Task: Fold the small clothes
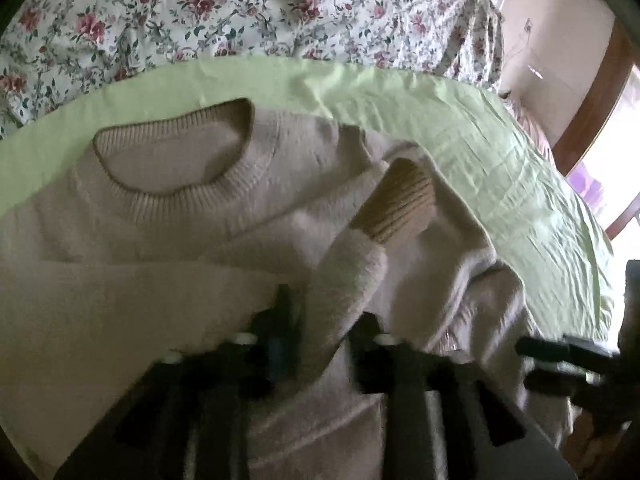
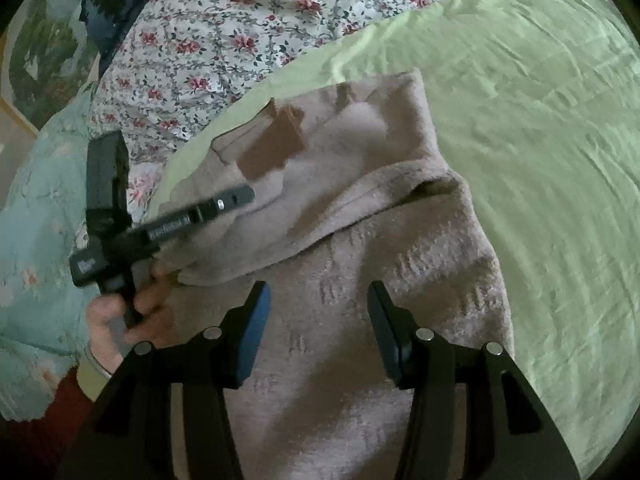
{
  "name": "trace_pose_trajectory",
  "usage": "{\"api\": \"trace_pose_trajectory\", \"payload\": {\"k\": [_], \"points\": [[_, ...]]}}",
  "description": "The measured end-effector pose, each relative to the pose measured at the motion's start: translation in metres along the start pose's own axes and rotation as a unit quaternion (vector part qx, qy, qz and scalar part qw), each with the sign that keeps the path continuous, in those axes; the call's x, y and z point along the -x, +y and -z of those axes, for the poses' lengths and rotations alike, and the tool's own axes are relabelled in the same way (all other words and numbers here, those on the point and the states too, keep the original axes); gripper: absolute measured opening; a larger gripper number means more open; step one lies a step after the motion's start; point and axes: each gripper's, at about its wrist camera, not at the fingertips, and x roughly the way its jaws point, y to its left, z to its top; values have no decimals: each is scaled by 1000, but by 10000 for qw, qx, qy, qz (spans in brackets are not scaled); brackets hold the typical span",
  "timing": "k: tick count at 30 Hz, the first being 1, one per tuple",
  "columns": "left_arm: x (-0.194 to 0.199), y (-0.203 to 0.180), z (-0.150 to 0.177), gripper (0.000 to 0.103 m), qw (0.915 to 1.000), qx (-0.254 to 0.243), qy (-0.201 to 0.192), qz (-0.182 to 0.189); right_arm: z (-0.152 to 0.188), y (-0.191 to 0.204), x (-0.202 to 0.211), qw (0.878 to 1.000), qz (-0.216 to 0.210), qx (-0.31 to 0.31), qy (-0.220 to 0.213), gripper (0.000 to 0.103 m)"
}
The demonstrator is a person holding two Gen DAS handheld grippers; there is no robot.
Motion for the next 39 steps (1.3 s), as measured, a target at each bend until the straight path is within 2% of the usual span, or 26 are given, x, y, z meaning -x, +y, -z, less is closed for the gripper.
{"api": "trace_pose_trajectory", "payload": {"k": [2, 3, 8, 11, 14, 18, 21, 24, 25, 26, 27, 28, 31, 32, 37, 39], "points": [[15, 1, 6, 68, 9998, -52, -157, -83, -2, 0, 0, 10000, -8, -18, -27, 52], [27, 3, 12, 72, 9995, -88, -262, -133, -3, 0, -1, 10000, -16, -23, -47, 52], [74, 24, 39, 77, 9979, 97, -458, -449, -17, 7, -7, 9997, -128, -4, -187, 52], [99, 54, 63, 77, 9930, 338, -579, -971, -32, 9, -11, 9994, -161, 45, -312, 52], [112, 95, 87, 77, 9824, 752, -570, -1613, -47, 7, -18, 9992, -85, 105, -380, 52], [118, 163, 120, 77, 9612, 1598, -358, -2218, -59, 0, -34, 9996, 64, 172, -225, 52], [115, 191, 131, 77, 9516, 1983, -318, -2329, -59, 1, -53, 9995, 105, 295, 74, 52], [108, 201, 128, 77, 9486, 2075, -314, -2370, -54, 9, -67, 9988, -6, 420, 242, 52], [104, 203, 125, 77, 9473, 2069, -303, -2428, -54, 13, -69, 9985, -88, 479, 256, 40], [101, 205, 123, 77, 9463, 2056, -294, -2477, -55, 20, -68, 9979, -124, 595, 219, 15], [98, 206, 120, 77, 9446, 2023, -283, -2569, -56, 26, -65, 9974, -137, 681, 182, 11], [96, 205, 117, 77, 9436, 2010, -281, -2614, -58, 31, -58, 9976, -101, 684, 76, 11], [93, 209, 115, 77, 9389, 2059, -310, -2739, -72, 41, -13, 9958, -535, 513, -545, 9], [93, 209, 115, 77, 9375, 2103, -321, -2753, -75, 40, -4, 9957, -498, 453, -631, 9], [95, 213, 119, 79, 9315, 2233, -415, -2842, -82, 9, -14, 9993, -191, -95, -313, 9], [98, 215, 121, 79, 9295, 2343, -467, -2811, -80, 1, -16, 9990, -109, -298, -320, 7]]}}
